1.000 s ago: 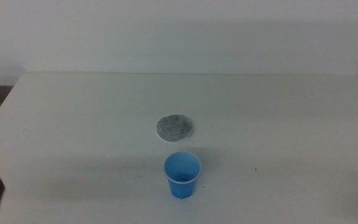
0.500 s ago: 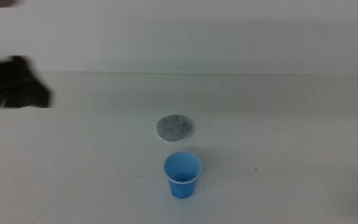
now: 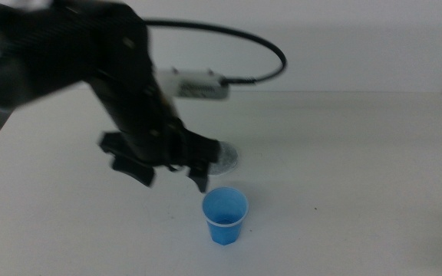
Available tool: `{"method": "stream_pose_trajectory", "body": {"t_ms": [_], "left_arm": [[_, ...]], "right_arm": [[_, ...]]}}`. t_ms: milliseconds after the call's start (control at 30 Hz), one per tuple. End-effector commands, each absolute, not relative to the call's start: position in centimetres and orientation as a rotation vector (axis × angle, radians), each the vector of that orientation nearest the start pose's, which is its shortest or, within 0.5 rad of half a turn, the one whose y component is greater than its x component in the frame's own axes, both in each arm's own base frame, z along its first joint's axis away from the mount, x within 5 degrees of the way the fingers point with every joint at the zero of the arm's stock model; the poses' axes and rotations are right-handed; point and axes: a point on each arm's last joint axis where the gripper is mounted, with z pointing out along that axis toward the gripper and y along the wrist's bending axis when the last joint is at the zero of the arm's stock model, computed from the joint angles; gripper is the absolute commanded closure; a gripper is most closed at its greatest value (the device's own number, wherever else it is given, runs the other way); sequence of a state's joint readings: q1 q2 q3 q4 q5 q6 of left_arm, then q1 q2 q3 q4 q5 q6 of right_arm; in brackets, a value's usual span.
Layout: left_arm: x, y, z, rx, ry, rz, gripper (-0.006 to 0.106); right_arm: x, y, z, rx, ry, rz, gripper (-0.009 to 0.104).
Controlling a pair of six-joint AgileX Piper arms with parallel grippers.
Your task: Place an empty cup on a cup mat.
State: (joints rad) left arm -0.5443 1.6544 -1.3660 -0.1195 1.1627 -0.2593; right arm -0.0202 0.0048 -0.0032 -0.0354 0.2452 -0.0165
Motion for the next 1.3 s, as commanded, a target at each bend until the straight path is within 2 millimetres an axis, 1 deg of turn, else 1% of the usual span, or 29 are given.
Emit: {"method": "stream_pose_trajectory", "body": {"t_ms": [0, 67, 167, 300, 400, 433, 500, 667, 700, 800, 900, 1000, 1067, 1133, 1267], "left_arm": [[28.4, -19.4, 27.1, 0.354, 2.974, -0.333, 0.007], [28.9, -20.2, 25.6, 0.352, 3.0, -0.341, 0.007], [29.6, -20.8, 23.5, 0.343, 3.042, -0.338, 0.007], [30.4, -21.3, 21.4, 0.362, 3.063, -0.318, 0.007], [30.8, -21.5, 20.2, 0.379, 3.065, -0.31, 0.015], [30.9, -21.6, 20.0, 0.378, 3.067, -0.308, 0.021], [30.9, -21.6, 19.9, 0.377, 3.066, -0.309, 0.036], [30.8, -21.7, 20.1, 0.357, 3.08, -0.328, 0.098], [30.9, -21.8, 20.5, 0.349, 3.084, -0.332, 0.102], [31.6, -21.7, 22.3, 0.344, 3.068, -0.311, 0.102], [33.3, -21.3, 24.8, 0.326, 3.026, -0.307, 0.102], [36.0, -20.6, 26.9, 0.285, 2.962, -0.301, 0.102], [38.3, -20.2, 27.3, 0.239, 2.916, -0.314, 0.102], [40.4, -19.9, 26.9, 0.215, 2.892, -0.318, 0.102], [42.9, -19.6, 25.6, 0.189, 2.878, -0.347, 0.102]], "right_arm": [[5.5, -0.2, 19.2, -0.027, 1.722, -0.064, 0.002], [5.5, -0.2, 19.2, -0.027, 1.722, -0.064, 0.002], [5.5, -0.2, 19.2, -0.027, 1.722, -0.064, 0.002], [5.5, -0.2, 19.2, -0.027, 1.722, -0.064, 0.002], [5.5, -0.2, 19.2, -0.027, 1.722, -0.064, 0.002], [5.5, -0.2, 19.2, -0.027, 1.722, -0.064, 0.002], [5.5, -0.2, 19.2, -0.027, 1.722, -0.064, 0.002], [5.5, -0.2, 19.2, -0.027, 1.722, -0.064, 0.002], [5.5, -0.2, 19.2, -0.027, 1.722, -0.064, 0.002], [5.5, -0.2, 19.2, -0.027, 1.722, -0.064, 0.002], [5.5, -0.2, 19.2, -0.027, 1.722, -0.064, 0.002], [5.5, -0.2, 19.2, -0.027, 1.722, -0.064, 0.002], [5.5, -0.2, 19.2, -0.027, 1.722, -0.064, 0.002], [5.5, -0.2, 19.2, -0.027, 1.722, -0.064, 0.002], [5.5, -0.2, 19.2, -0.027, 1.722, -0.064, 0.002]]}}
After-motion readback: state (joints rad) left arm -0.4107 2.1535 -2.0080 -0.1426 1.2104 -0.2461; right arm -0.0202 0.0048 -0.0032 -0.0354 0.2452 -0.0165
